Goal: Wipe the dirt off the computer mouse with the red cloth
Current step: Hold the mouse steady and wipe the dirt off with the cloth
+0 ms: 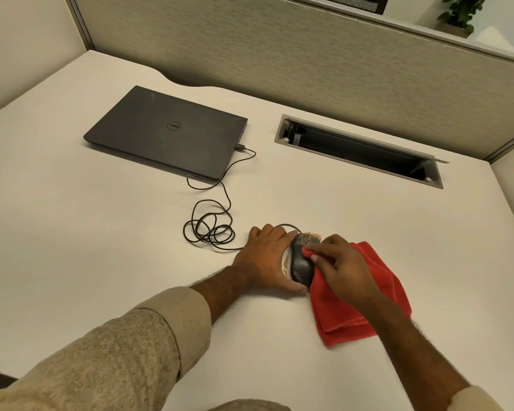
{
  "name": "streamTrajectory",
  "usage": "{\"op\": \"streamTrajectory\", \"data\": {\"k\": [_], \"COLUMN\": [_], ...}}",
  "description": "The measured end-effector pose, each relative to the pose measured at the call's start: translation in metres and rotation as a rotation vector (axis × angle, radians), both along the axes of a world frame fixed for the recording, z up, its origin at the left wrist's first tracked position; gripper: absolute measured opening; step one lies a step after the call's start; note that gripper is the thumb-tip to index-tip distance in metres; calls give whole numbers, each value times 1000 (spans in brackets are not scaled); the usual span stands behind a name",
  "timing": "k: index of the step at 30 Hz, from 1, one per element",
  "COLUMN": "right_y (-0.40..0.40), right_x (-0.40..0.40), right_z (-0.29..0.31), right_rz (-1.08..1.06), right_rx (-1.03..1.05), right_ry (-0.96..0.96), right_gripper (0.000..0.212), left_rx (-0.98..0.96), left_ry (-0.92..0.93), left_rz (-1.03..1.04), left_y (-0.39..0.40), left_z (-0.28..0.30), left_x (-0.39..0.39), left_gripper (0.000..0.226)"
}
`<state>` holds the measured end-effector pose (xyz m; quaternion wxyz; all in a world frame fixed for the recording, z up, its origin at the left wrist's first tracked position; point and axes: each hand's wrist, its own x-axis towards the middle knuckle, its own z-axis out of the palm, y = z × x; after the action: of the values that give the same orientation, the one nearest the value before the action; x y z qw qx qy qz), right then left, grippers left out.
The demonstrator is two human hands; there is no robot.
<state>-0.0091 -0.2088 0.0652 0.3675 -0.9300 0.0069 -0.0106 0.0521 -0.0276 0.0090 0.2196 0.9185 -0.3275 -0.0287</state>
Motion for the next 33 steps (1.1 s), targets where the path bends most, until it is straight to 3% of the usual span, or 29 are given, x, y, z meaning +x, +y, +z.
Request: {"op": "streamTrajectory", "data": {"k": [4, 10, 17, 21, 27, 33], "right_y": [-2, -4, 4, -7, -11, -5], "right_x": [-10, -9, -28, -19, 12, 19], "right_z": [3, -2, 2, 3, -10, -13], "right_rz": [144, -91, 141, -33, -328, -147], "right_rx": [35, -54, -97, 29, -86, -106], "right_ry": [25, -58, -46, -83, -60, 52], "right_gripper": [24, 24, 30, 27, 23, 29], "left_rx": [-6, -1, 10, 34, 0, 14], "left_ry": [4, -12, 3, 3, 7, 5], "left_rz": [13, -3, 12, -1, 2, 4], "left_y": [0, 0, 0, 0, 1, -1], "left_z": [0, 0, 1, 2, 2, -1], "left_x": [-1, 0, -1, 0, 0, 0], "left_gripper": [116, 113, 115, 115, 112, 112]}}
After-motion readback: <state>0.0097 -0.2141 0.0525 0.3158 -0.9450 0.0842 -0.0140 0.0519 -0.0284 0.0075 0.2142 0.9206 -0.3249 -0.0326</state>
